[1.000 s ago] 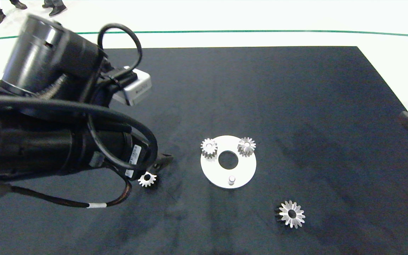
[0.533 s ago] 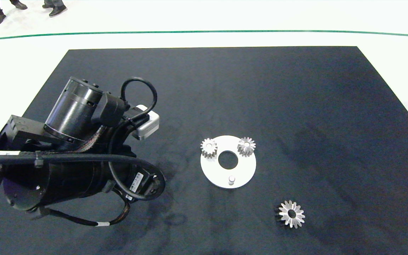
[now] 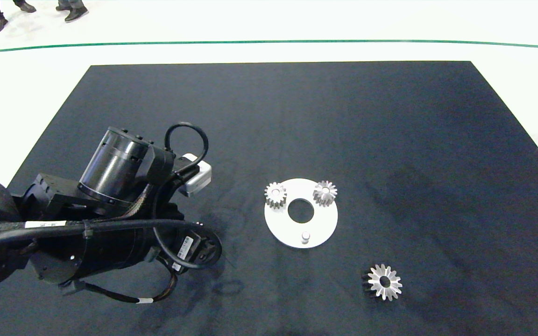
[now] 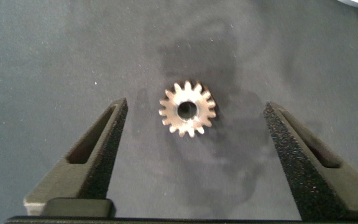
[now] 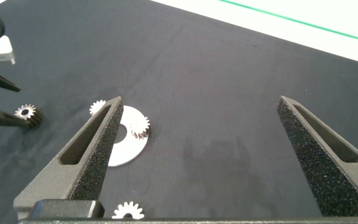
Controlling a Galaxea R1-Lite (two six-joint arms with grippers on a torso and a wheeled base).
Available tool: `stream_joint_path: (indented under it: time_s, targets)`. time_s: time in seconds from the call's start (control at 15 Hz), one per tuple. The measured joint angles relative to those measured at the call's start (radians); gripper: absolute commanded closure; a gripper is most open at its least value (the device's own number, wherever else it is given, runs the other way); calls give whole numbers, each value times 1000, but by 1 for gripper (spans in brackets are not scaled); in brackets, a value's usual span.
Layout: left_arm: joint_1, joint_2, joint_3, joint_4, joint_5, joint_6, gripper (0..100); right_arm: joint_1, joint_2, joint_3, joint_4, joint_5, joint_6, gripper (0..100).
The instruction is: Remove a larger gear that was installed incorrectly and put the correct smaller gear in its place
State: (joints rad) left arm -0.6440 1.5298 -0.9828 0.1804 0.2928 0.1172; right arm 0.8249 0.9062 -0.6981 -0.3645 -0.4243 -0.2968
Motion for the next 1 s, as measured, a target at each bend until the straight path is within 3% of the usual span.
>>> stream_joint_path:
  time_s: [0.33,1.0]
  targets:
    - [21,36,16,-10,-37,-5,25,0,2,1,0,0,0,0]
    - [23,78,42,-69,-39,-5,45,1,7,6,0,0,0,0]
